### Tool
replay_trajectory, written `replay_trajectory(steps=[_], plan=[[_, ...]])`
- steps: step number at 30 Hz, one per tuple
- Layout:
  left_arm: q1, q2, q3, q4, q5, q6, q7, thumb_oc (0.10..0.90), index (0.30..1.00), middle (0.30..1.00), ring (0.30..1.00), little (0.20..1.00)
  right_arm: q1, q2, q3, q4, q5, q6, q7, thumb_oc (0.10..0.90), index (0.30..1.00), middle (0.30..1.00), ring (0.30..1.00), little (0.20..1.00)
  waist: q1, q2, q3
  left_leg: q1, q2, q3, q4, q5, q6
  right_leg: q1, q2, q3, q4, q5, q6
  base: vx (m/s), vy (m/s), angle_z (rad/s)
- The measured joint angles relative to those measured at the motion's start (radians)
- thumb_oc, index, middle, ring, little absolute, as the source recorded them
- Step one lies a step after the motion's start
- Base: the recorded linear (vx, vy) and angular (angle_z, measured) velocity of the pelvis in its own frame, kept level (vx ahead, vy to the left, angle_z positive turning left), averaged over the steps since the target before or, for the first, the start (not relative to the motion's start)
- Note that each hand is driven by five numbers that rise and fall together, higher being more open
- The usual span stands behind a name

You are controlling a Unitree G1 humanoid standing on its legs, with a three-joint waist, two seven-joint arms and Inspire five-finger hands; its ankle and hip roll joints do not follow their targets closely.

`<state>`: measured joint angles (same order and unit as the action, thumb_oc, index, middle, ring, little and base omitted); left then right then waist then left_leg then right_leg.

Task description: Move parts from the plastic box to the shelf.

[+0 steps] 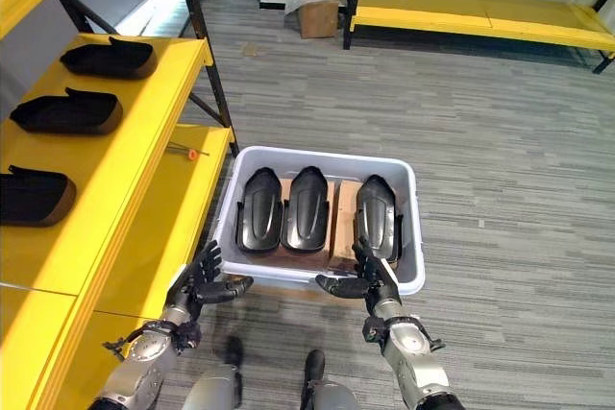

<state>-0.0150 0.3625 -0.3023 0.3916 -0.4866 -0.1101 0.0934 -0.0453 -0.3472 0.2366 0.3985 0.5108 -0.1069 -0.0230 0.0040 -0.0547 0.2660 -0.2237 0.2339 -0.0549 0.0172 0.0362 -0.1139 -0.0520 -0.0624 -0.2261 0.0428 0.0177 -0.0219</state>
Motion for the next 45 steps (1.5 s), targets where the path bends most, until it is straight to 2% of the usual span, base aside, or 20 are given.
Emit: replay_trajectory(steps=[2,3,4,5,7,9,12,17,21,22,25,28,29,31,33,35,37,40,41,45], plan=[[0.027,-0.003,-0.001,-0.002,0.000,0.001,-0.006,0.900,1.000,1.000,1.000,1.000,0.007,-0.014,-0.001,-0.006,-0.001,-0.002,0.001,0.900,1.000,1.000,1.000,1.000,-0.003,0.014,-0.002,0.062,-0.012,0.039,0.017,0.027,0.012,0.034,-0.020,0.026,-0.025,0.010,0.018,0.16,0.184,-0.76],[0.030,-0.003,-0.002,-0.002,0.000,0.001,-0.018,0.900,1.000,1.000,1.000,1.000,0.017,-0.025,-0.004,-0.015,-0.001,-0.002,0.001,0.900,1.000,1.000,1.000,1.000,-0.012,0.035,-0.004,0.092,-0.029,0.075,0.031,0.034,0.024,0.052,-0.022,0.025,-0.042,0.019,0.034,0.11,0.137,-0.40],[0.034,-0.012,-0.003,-0.011,0.001,0.000,-0.021,0.900,1.000,1.000,1.000,1.000,0.031,-0.048,-0.005,-0.030,-0.001,-0.002,0.001,0.900,1.000,1.000,1.000,1.000,-0.030,0.073,-0.013,0.126,-0.048,0.082,0.024,0.046,0.041,0.063,-0.008,0.026,-0.051,0.031,0.055,0.11,0.140,-0.24],[0.024,-0.012,0.006,-0.012,0.001,0.000,-0.021,0.900,1.000,1.000,1.000,1.000,0.042,-0.036,-0.013,-0.033,-0.001,0.000,-0.003,0.900,1.000,1.000,1.000,1.000,-0.032,0.061,-0.014,0.145,-0.070,0.092,-0.014,0.064,0.032,0.060,-0.029,0.031,-0.050,0.031,0.076,0.09,0.123,-0.10],[0.015,-0.013,0.027,-0.030,0.001,-0.001,-0.018,0.900,1.000,1.000,1.000,1.000,0.066,-0.025,-0.009,-0.051,-0.001,0.000,0.005,0.900,1.000,1.000,1.000,1.000,-0.030,0.033,-0.017,0.158,-0.122,0.111,-0.042,0.076,0.054,0.059,-0.081,0.029,-0.050,0.040,0.106,0.06,0.104,0.03],[0.013,-0.004,0.036,-0.045,0.001,-0.001,-0.016,0.900,1.000,1.000,1.000,1.000,0.064,-0.009,0.005,-0.059,-0.001,0.001,0.009,0.900,1.000,1.000,1.000,1.000,-0.022,0.026,-0.021,0.165,-0.160,0.129,-0.044,0.062,0.078,0.059,-0.117,0.029,-0.050,0.040,0.108,0.05,0.078,-0.03],[0.022,0.025,0.086,-0.058,0.001,-0.001,-0.011,0.900,1.000,1.000,1.000,1.000,0.054,0.000,0.026,-0.171,-0.034,0.001,0.037,0.900,1.000,1.000,1.000,1.000,-0.017,0.023,-0.022,0.178,-0.185,0.152,-0.058,0.054,0.092,0.061,-0.141,0.032,-0.064,0.059,0.138,0.04,0.059,-0.14],[0.035,0.023,0.103,-0.060,0.002,-0.001,-0.012,0.900,1.000,1.000,1.000,1.000,0.006,-0.027,0.018,-0.252,-0.081,-0.006,0.035,0.900,1.000,1.000,1.000,1.000,-0.025,0.013,-0.022,0.175,-0.176,0.161,-0.062,0.055,0.091,0.059,-0.131,0.048,-0.089,0.062,0.147,0.01,0.020,-0.11],[0.063,0.016,0.112,-0.105,0.002,-0.003,-0.014,0.900,1.000,1.000,1.000,1.000,0.009,-0.142,-0.024,-0.416,-0.180,-0.020,0.028,0.900,1.000,1.000,1.000,1.000,-0.029,0.007,-0.022,0.145,-0.154,0.164,-0.075,0.061,0.081,0.026,-0.108,0.049,-0.104,0.067,0.144,-0.01,-0.018,-0.08],[0.071,0.017,0.115,-0.121,0.002,-0.007,-0.014,0.900,1.000,1.000,1.000,1.000,0.005,-0.170,-0.053,-0.456,-0.205,-0.047,0.026,0.900,1.000,1.000,1.000,1.000,-0.031,0.006,-0.022,0.126,-0.148,0.164,-0.078,0.071,0.077,0.008,-0.104,0.049,-0.112,0.078,0.141,0.00,-0.010,-0.09],[0.077,0.015,0.099,-0.120,0.003,-0.008,-0.018,0.900,1.000,1.000,1.000,1.000,-0.046,-0.185,-0.109,-0.461,-0.297,-0.075,-0.019,0.900,1.000,1.000,1.000,1.000,-0.030,0.005,-0.022,0.115,-0.132,0.171,-0.077,0.080,0.068,0.001,-0.084,0.048,-0.128,0.092,0.135,-0.03,-0.043,-0.08],[0.070,0.015,0.097,-0.125,0.004,-0.014,-0.016,0.900,1.000,1.000,1.000,1.000,-0.090,-0.226,-0.081,-0.420,-0.409,-0.076,-0.052,0.900,1.000,1.000,1.000,1.000,-0.028,0.006,-0.020,0.083,-0.121,0.167,-0.072,0.088,0.061,-0.024,-0.073,0.041,-0.128,0.096,0.131,-0.07,-0.059,0.04],[0.053,0.015,0.097,-0.126,0.005,-0.026,-0.014,0.900,1.000,1.000,1.000,1.000,-0.136,-0.271,-0.050,-0.390,-0.473,-0.078,-0.062,0.900,1.000,1.000,1.000,1.000,-0.029,0.010,-0.017,0.047,-0.119,0.157,-0.068,0.093,0.059,-0.055,-0.071,0.038,-0.129,0.098,0.128,-0.05,-0.050,0.09],[0.036,0.015,0.094,-0.126,0.023,-0.026,-0.012,0.900,1.000,1.000,1.000,1.000,-0.164,-0.275,-0.041,-0.355,-0.531,-0.078,-0.065,0.900,1.000,1.000,1.000,1.000,-0.018,0.017,-0.011,0.020,-0.114,0.153,-0.072,0.106,0.057,-0.079,-0.068,0.027,-0.128,0.108,0.122,-0.05,-0.059,0.11],[0.030,0.014,0.090,-0.121,0.025,-0.029,-0.008,0.900,1.000,1.000,1.000,1.000,-0.227,-0.292,0.025,-0.275,-0.598,-0.079,-0.092,0.900,1.000,1.000,1.000,1.000,-0.015,0.020,0.008,0.019,-0.111,0.147,-0.072,0.109,0.056,-0.079,-0.061,0.023,-0.129,0.108,0.122,-0.03,-0.047,0.05],[-0.030,0.010,0.059,-0.078,0.025,-0.039,0.006,0.900,1.000,1.000,1.000,1.000,-0.394,-0.314,0.192,-0.082,-0.709,-0.056,-0.103,0.900,1.000,1.000,1.000,1.000,0.015,0.036,0.067,0.015,-0.106,0.140,-0.072,0.117,0.050,-0.079,-0.056,0.017,-0.129,0.108,0.122,-0.03,-0.053,0.10],[-0.037,0.008,0.073,-0.086,0.027,-0.044,0.016,0.900,1.000,1.000,1.000,1.000,-0.400,-0.334,0.214,-0.083,-0.825,-0.059,-0.103,0.900,1.000,1.000,1.000,1.000,0.051,0.047,0.133,-0.001,-0.104,0.125,-0.073,0.122,0.049,-0.084,-0.053,0.000,-0.129,0.108,0.120,-0.05,-0.064,0.19],[-0.040,0.016,0.077,-0.084,0.028,-0.045,0.027,0.900,1.000,1.000,1.000,1.000,-0.447,-0.374,0.273,-0.061,-0.938,-0.054,-0.103,0.900,1.000,1.000,1.000,1.000,0.060,0.035,0.182,-0.026,-0.105,0.119,-0.069,0.123,0.048,-0.104,-0.053,-0.004,-0.128,0.112,0.116,-0.04,-0.032,0.07],[-0.061,0.016,0.074,-0.084,0.031,-0.045,0.027,0.900,1.000,1.000,1.000,1.000,-0.467,-0.362,0.277,-0.061,-0.981,-0.048,-0.106,0.900,1.000,1.000,1.000,1.000,0.058,0.032,0.215,-0.032,-0.107,0.118,-0.068,0.123,0.048,-0.109,-0.055,-0.006,-0.128,0.112,0.116,-0.01,-0.015,0.07],[-0.120,0.015,0.072,-0.085,0.034,-0.052,0.048,0.900,1.000,1.000,1.000,1.000,-0.492,-0.291,0.283,0.002,-1.030,-0.026,-0.130,0.900,1.000,1.000,1.000,1.000,0.057,0.033,0.237,-0.037,-0.109,0.116,-0.068,0.123,0.048,-0.112,-0.056,-0.009,-0.128,0.112,0.116,0.00,-0.003,0.01]])
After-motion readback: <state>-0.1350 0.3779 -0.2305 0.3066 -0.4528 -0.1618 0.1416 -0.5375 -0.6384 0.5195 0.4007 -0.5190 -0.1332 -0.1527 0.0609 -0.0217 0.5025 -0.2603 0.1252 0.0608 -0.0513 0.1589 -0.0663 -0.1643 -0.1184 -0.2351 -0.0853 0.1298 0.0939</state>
